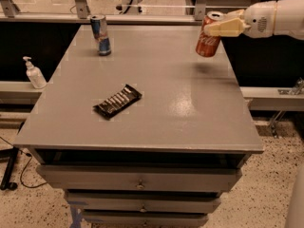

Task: Pick coke can

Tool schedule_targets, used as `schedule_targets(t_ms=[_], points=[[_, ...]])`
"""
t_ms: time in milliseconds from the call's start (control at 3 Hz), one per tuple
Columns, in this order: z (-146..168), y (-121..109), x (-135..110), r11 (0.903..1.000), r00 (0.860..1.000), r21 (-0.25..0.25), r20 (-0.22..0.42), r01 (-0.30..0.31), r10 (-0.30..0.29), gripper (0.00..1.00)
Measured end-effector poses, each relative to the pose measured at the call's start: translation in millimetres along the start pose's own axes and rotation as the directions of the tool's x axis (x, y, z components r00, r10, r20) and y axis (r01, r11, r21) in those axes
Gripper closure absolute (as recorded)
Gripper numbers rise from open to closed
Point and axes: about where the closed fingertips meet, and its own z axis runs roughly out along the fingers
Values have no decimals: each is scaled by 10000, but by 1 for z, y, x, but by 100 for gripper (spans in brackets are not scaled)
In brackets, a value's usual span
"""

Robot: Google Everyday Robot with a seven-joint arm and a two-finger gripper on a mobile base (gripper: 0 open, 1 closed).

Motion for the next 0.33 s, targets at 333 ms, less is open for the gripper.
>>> schedule_targets(t_ms=[333], points=[[-5,37,-42,9946,9996,-1001,57,269,-265,100]])
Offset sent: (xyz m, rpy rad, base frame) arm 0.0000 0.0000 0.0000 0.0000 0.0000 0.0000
